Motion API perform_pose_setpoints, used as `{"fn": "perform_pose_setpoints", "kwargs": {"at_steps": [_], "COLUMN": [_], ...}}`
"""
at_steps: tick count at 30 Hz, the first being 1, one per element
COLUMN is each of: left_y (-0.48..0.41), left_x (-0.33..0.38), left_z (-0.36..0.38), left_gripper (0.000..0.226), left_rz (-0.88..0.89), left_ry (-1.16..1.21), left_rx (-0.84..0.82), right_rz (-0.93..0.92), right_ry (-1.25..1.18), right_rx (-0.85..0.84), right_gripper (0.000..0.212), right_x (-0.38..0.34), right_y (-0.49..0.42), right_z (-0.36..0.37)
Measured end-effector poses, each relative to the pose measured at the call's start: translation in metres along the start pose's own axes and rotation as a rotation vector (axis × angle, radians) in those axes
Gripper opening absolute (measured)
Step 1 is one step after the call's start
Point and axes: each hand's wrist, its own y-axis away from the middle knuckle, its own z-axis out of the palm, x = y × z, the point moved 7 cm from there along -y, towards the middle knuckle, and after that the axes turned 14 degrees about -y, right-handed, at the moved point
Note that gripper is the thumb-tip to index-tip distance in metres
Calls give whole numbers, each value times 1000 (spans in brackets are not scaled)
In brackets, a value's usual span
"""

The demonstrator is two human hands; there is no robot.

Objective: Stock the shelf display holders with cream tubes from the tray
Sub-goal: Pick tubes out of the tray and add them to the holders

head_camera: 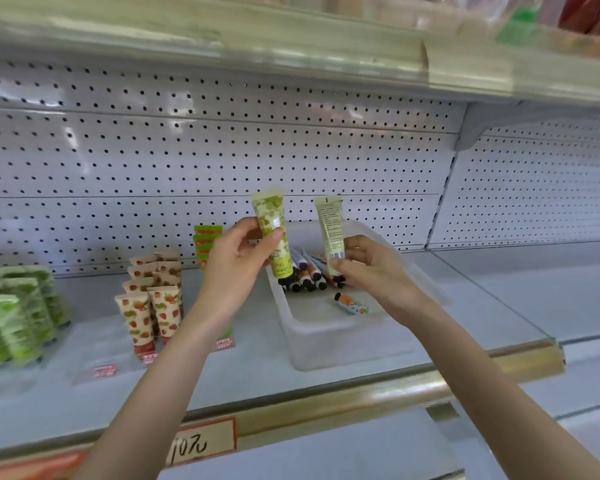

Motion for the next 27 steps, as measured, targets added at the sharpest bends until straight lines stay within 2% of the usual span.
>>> {"fn": "perform_pose_setpoints", "kwargs": {"at_steps": [5,15,19,23,27], "left_y": [18,69,84,90,93], "left_x": [14,31,29,33,26], "left_z": [-9,-30,-52,-77,-113], "left_gripper": [9,11,7,8,8], "left_rz": [-10,-65,-104,-85,-69], "left_ry": [7,-36,-51,-64,-101], "left_rx": [71,158,205,225,215], "right_rz": [-44,-58,-61,-63,-69], "right_ry": [-24,-247,-244,-248,-297], "right_rx": [-48,-212,-301,-359,-409], "right_gripper": [21,13,19,16,25], "right_x": [-13,-31,-29,-32,-34], "right_y": [13,48,61,70,74], "right_z": [6,31,51,80,119]}}
